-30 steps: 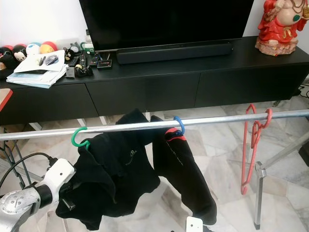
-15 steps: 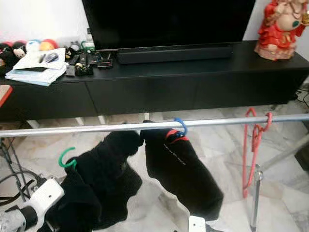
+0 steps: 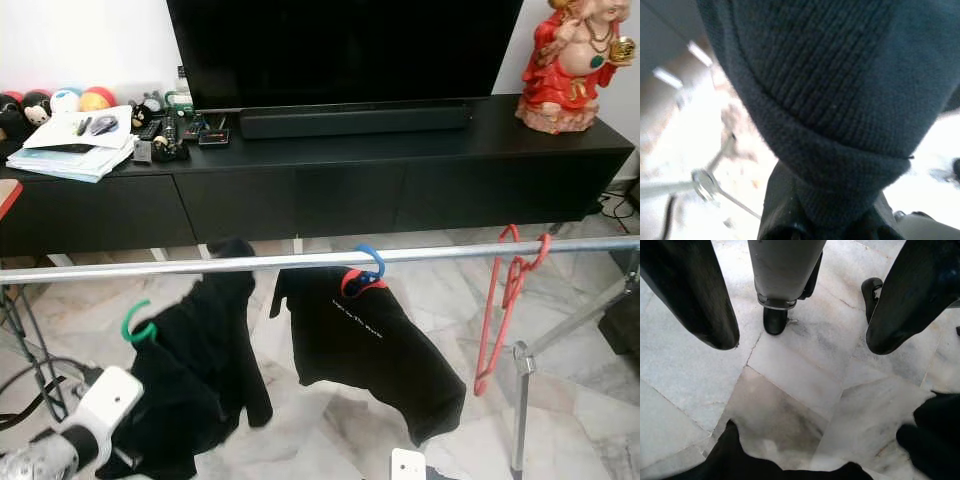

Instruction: Hang hanger

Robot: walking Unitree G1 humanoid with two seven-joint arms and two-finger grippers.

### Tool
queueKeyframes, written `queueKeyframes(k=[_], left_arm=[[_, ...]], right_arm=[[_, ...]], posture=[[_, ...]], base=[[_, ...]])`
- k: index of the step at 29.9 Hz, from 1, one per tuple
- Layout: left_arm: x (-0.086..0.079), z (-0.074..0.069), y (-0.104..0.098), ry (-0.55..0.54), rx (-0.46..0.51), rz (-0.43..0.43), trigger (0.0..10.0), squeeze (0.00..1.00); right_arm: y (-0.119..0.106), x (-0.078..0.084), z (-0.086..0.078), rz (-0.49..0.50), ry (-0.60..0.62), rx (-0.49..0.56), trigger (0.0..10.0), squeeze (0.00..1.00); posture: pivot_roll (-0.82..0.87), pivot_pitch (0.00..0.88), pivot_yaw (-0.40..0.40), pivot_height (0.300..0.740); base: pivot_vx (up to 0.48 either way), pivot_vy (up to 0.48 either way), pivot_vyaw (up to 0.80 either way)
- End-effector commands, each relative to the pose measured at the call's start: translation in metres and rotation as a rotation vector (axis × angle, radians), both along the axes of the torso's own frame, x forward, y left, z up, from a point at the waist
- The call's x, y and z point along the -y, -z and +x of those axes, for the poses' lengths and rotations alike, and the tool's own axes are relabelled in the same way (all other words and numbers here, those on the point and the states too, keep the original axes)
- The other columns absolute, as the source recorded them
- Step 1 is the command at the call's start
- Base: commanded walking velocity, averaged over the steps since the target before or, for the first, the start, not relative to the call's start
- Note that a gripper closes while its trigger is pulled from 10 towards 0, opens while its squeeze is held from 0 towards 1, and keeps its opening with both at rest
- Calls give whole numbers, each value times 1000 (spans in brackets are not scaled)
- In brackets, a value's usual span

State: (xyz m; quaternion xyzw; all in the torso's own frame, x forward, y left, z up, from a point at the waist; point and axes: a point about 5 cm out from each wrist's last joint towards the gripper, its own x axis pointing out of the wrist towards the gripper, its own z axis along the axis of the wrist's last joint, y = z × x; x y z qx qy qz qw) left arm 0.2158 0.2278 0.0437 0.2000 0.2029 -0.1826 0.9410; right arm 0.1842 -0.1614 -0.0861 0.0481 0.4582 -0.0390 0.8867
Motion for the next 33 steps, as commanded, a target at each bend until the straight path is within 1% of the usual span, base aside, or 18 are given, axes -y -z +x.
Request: queueKeyframes(k=[1,2,3,5,9,12,13,15,16,17,20,29,33], left_arm=[[-9,-4,10,-77,-17,15,10000,0],[-13,-3,14,-146,-13,-1,10000,0],[-13,-3,14,-146,-13,-1,10000,0],[-16,4,15,-289,35,-56,10000,0],[-15,11,10,-372,104,-106,10000,0],[-12,12,9,-378,121,-119,10000,0],[-5,14,9,-377,139,-153,10000,0],[-2,15,10,-379,145,-163,10000,0],[4,16,12,-382,146,-191,10000,0],[9,17,14,-368,145,-194,10000,0],[15,17,15,-346,131,-205,10000,0],[15,19,15,-337,136,-205,10000,0],[15,20,13,-332,141,-203,10000,0]], right_arm=[[3,-1,-7,7,-6,-27,10000,0],[3,-1,-7,7,-6,-27,10000,0],[3,-1,-7,7,-6,-27,10000,0],[4,0,-7,4,-6,-27,10000,0],[4,2,-8,-1,-5,-28,10000,0],[4,4,-9,-5,-6,-29,10000,0],[4,7,-9,-12,-13,-30,10000,0],[4,8,-10,-14,-15,-29,10000,0],[4,10,-10,-17,-14,-25,10000,0],[3,11,-9,-18,-10,-18,10000,0],[3,13,-9,-20,-7,-12,10000,0],[2,13,-6,-20,-9,-2,10000,0],[1,13,-5,-18,-8,2,10000,0]], posture=[[179,86,14,740],[179,86,14,740],[179,86,14,740],[159,73,9,740],[153,60,1,740],[153,52,-5,740],[153,40,-13,740],[152,39,-14,740],[148,30,-15,740],[145,26,-14,740],[141,19,-12,740],[145,15,-9,740],[147,28,-9,740]], base=[[0,0,0],[0,0,0],[0,0,0],[0,0,0],[0,0,0],[0,0,0],[0,0,0],[0,0,0],[0,0,0],[0,0,0],[0,0,0],[0,0,0],[-246,0,0]])
